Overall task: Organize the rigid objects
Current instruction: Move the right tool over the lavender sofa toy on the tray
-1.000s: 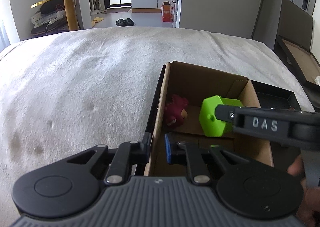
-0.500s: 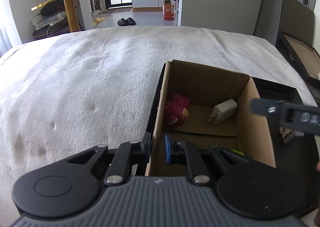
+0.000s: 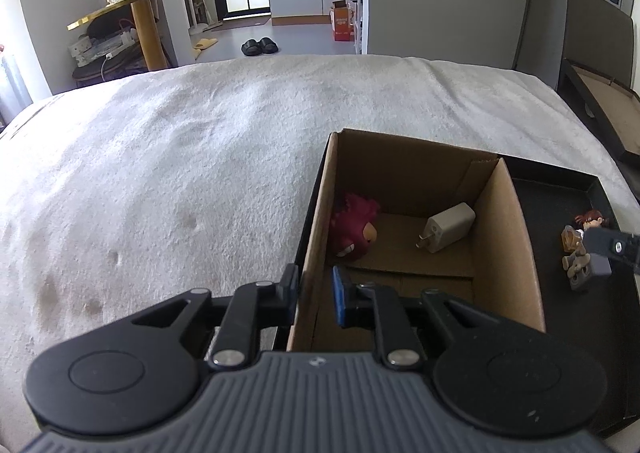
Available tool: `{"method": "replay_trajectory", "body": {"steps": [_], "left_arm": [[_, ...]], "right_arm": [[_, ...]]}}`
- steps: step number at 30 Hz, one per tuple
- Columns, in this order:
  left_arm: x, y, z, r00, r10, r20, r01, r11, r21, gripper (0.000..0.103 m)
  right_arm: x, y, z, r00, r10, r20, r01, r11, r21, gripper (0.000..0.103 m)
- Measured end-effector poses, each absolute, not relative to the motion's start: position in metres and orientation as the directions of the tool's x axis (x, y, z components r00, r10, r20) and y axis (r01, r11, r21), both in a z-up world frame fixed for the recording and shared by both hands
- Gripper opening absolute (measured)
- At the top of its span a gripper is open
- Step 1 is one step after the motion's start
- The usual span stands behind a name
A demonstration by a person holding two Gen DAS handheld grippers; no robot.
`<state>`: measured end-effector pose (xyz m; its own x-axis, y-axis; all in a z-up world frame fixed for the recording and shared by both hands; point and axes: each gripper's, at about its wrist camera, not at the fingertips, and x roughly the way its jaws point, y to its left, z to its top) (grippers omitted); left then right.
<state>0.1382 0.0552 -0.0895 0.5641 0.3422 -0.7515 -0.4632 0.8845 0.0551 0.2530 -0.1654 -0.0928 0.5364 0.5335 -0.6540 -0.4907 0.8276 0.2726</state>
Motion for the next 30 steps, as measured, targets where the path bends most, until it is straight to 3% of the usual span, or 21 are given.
{"method": "replay_trajectory", "body": {"steps": [5, 19, 25, 30], "left_arm": [[0.143, 0.052, -0.087, 0.552, 0.357, -0.754, -0.468, 0.881, 0.075, 0.019], [0.154, 0.044, -0.083, 0.536, 0.393, -0.748, -0.482, 0.869, 0.111, 0.051], [0.162, 0.034, -0.085, 0.530, 0.401, -0.748, -0.461, 0.876, 0.143, 0.065], [0.168, 0.027, -0.088, 0.520, 0.408, -0.750, -0.449, 0.878, 0.167, 0.073]], "right_arm": [[0.256, -0.182, -0.106, 0.537, 0.505, -0.676, -0.461, 0.846, 0.267, 0.052], [0.266, -0.217, -0.127, 0.554, 0.427, -0.715, -0.394, 0.891, 0.227, 0.057], [0.274, -0.224, -0.134, 0.557, 0.408, -0.723, -0.376, 0.901, 0.218, 0.063], [0.281, -0.222, -0.142, 0.563, 0.389, -0.729, -0.355, 0.910, 0.211, 0.076]]}}
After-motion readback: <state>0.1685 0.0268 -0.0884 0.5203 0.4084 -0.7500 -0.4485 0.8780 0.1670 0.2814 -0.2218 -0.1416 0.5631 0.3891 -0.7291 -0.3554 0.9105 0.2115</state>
